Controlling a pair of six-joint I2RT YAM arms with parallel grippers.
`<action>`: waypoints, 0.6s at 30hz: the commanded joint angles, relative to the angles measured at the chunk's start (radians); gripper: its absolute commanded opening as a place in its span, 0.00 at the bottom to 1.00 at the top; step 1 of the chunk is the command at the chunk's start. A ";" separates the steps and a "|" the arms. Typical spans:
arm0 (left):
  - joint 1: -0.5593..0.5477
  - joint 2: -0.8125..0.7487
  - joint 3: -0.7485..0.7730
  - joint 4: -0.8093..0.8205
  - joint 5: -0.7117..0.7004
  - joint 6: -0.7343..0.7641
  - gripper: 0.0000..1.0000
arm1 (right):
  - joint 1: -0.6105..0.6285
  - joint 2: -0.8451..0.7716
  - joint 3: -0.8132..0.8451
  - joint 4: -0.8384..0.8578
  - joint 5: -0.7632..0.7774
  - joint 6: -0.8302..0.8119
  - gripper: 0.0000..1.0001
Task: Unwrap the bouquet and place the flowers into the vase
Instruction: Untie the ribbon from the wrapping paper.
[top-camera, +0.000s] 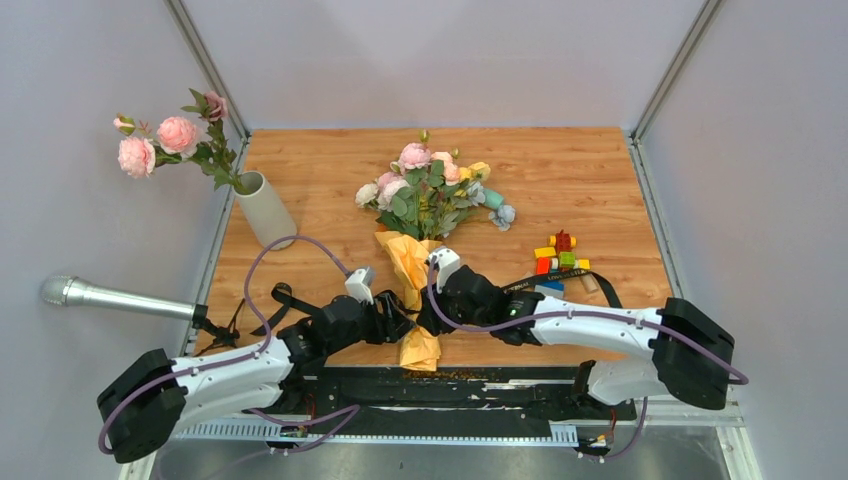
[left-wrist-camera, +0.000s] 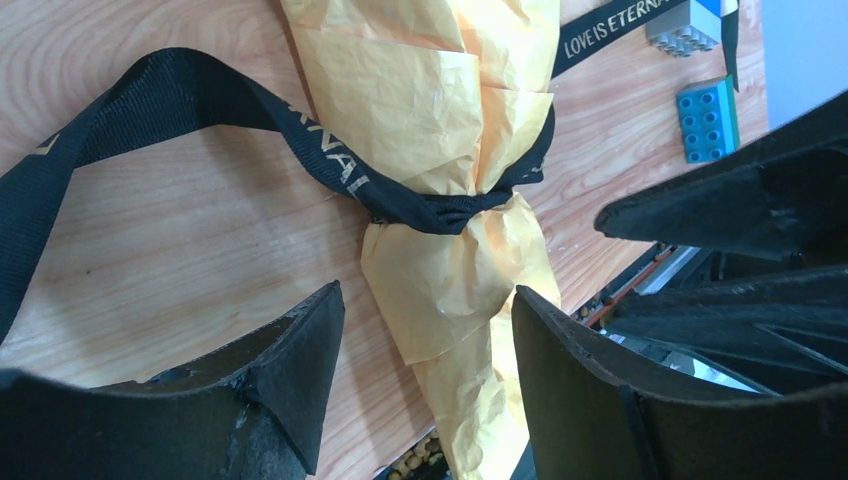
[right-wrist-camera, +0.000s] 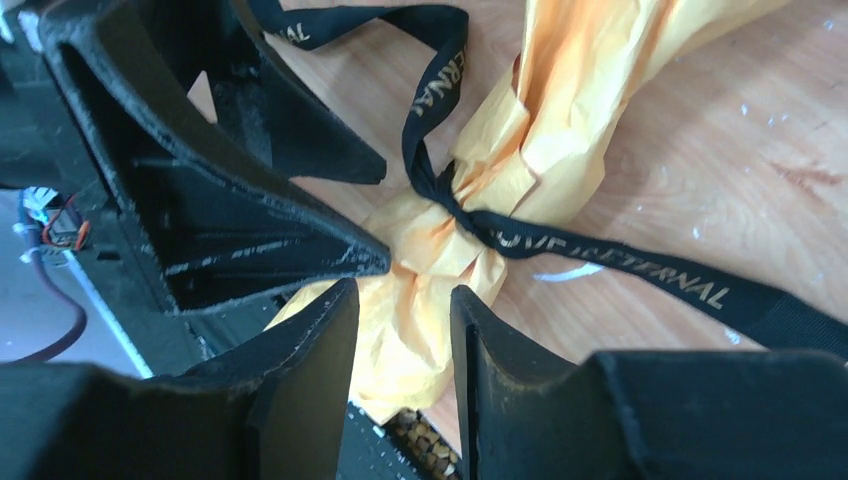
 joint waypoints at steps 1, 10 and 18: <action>-0.006 0.022 0.017 0.085 0.002 -0.008 0.70 | -0.029 0.057 0.080 -0.011 0.015 -0.079 0.39; -0.006 0.078 0.017 0.113 -0.002 -0.006 0.61 | -0.065 0.128 0.124 -0.011 -0.026 -0.100 0.33; -0.006 0.122 0.020 0.104 0.007 0.001 0.43 | -0.064 0.141 0.142 -0.021 -0.072 -0.095 0.28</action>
